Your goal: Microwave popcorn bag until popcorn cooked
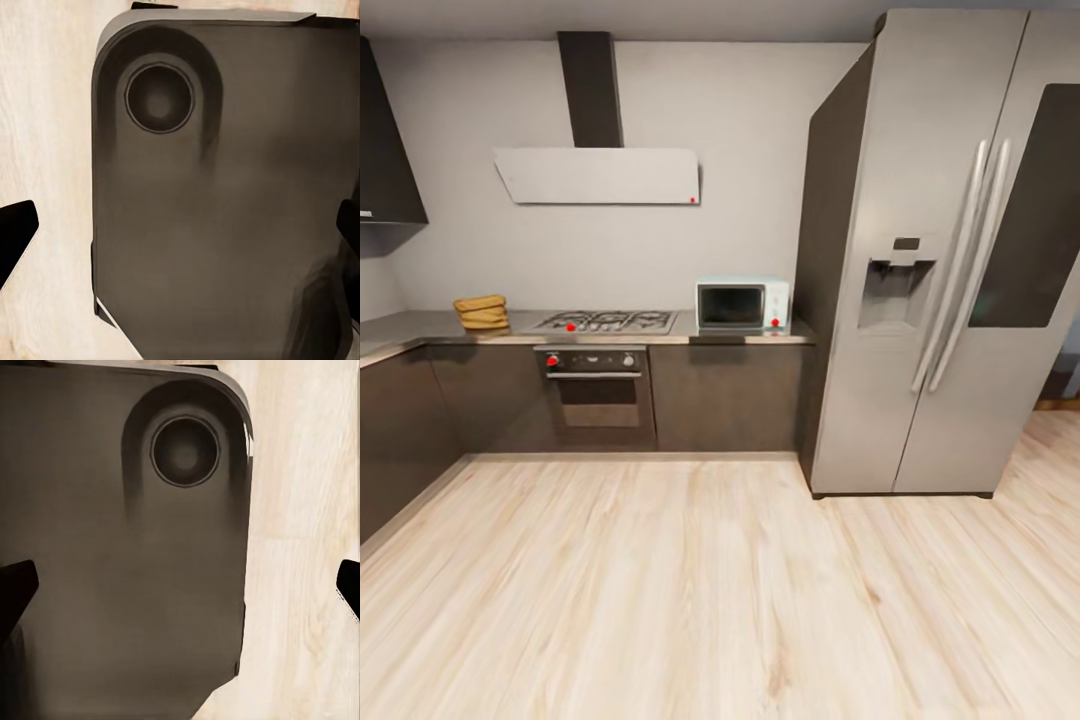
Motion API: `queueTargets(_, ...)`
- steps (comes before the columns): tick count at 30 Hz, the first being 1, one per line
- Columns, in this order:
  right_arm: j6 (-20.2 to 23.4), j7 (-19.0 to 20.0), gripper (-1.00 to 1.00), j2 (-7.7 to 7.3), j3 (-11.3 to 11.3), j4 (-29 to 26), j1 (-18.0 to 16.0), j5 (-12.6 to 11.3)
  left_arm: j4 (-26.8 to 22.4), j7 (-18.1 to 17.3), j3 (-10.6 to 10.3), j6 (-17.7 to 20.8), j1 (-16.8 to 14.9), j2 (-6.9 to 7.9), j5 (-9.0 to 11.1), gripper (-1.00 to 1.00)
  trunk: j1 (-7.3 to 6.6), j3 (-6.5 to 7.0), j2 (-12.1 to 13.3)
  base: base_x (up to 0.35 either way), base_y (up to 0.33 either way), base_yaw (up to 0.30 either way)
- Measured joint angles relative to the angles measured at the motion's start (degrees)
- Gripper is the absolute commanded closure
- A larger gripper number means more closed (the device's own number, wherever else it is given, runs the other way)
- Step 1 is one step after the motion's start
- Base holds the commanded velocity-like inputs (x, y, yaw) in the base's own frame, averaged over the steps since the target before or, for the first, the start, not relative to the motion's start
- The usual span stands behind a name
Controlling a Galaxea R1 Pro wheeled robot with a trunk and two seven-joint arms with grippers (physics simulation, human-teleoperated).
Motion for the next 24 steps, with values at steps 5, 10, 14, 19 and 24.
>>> queueTargets(5, 0.0, 0.0, -1.0, 0.0, 0.0, 0.0, 0.0, 0.0, 0.0, 0.0, 0.0, 0.0, 0.0, 0.0, 0.0, -1.0, 0.0, 0.0, 0.0, 0.321, 0.0, 0.0)
queueTargets(10, 0.0, 0.0, -1.0, 0.0, 0.0, 0.0, 0.0, 0.0, 0.0, 0.0, 0.0, 0.0, 0.0, 0.0, 0.0, -1.0, 0.0, 0.0, 0.0, 0.321, 0.0, 0.0)
queueTargets(14, 0.0, 0.0, -1.0, 0.0, 0.0, 0.0, 0.0, 0.0, 0.0, 0.0, 0.0, 0.0, 0.0, 0.0, 0.0, -1.0, 0.0, 0.0, 0.0, 0.321, 0.0, 0.0)
queueTargets(19, 0.0, 0.0, -1.0, 0.0, 0.0, 0.0, 0.0, 0.0, 0.0, 0.0, 0.0, 0.0, 0.0, 0.0, 0.0, -1.0, 0.0, 0.0, 0.0, 0.321, 0.0, 0.0)
queueTargets(24, 0.0, 0.0, -1.0, 0.0, 0.0, 0.0, 0.0, 0.0, 0.0, 0.0, 0.0, 0.0, 0.0, 0.0, 0.0, -1.0, 0.0, 0.0, 0.0, 0.321, 0.0, 0.0)
